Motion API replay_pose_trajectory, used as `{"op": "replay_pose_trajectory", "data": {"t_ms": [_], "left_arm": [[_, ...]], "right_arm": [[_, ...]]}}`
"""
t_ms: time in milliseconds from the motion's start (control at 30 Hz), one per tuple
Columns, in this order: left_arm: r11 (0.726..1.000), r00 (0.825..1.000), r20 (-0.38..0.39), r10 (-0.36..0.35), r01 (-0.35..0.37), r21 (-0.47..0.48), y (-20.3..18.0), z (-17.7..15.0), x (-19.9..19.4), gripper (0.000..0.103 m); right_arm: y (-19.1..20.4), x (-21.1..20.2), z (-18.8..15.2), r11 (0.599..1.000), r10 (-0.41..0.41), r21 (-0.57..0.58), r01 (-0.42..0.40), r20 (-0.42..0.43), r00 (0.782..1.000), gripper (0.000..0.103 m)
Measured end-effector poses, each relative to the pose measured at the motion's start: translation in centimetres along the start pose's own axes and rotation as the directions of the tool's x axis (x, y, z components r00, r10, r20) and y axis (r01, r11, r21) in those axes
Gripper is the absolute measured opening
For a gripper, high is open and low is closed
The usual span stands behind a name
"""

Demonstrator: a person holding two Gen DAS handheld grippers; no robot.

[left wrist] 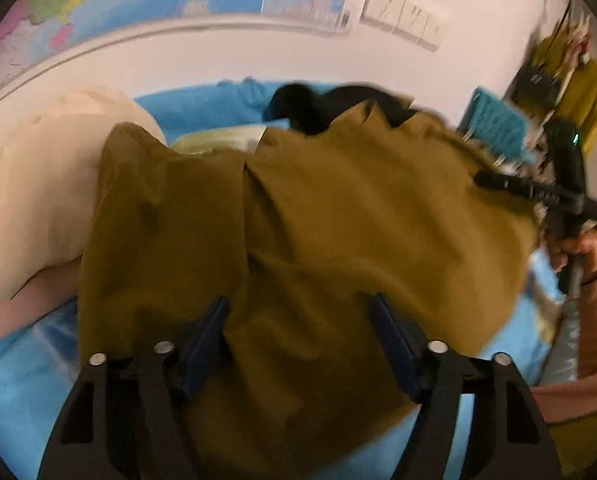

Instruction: Fold large clothes

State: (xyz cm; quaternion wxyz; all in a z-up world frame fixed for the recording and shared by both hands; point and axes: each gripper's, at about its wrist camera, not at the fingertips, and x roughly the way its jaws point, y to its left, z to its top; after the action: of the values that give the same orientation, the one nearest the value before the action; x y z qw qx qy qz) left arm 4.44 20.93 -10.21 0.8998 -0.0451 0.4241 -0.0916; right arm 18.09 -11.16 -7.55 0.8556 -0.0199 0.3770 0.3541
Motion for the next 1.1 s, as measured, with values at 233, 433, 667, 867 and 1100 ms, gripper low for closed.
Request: {"op": "replay_pose_trajectory", "data": {"t_ms": [233,433,667,867,1100], "left_arm": [[0.993,1.000,0.017,0.015,-0.013,-0.117,3.4,2.3,1.3,0.003],[0.984,0.990,0.062,0.124,-0.115,-0.139,4.1,3.3,2.0,0.004],[0.975,0.997,0.071,0.035,-0.019,-0.219,6.5,2.1,2.6,0.004],[0.985,0.990,0.134,0.047,-0.024,-0.170,4.8,2.0,0.0,0.034],[0.998,0.986,0.165,0.014,-0.002,-0.068,1.8,2.5,-1.3,0.042]], "right_arm": [[1.0,-1.0,3.3,1.000,0.000,-0.021,0.002,0.099,0.995,0.003],[1.6,1.3,4.4,0.996,-0.061,-0.054,0.067,0.094,0.994,0.003],[-0.9,3.9,2.2,1.000,-0.019,0.009,0.019,-0.039,0.999,0.023],[-0.3,-1.0,2.7,1.000,0.007,0.025,-0.009,0.082,0.997,0.049],[4.2,2.1,4.5,0.992,0.086,-0.097,-0.083,0.029,0.996,0.047]]}}
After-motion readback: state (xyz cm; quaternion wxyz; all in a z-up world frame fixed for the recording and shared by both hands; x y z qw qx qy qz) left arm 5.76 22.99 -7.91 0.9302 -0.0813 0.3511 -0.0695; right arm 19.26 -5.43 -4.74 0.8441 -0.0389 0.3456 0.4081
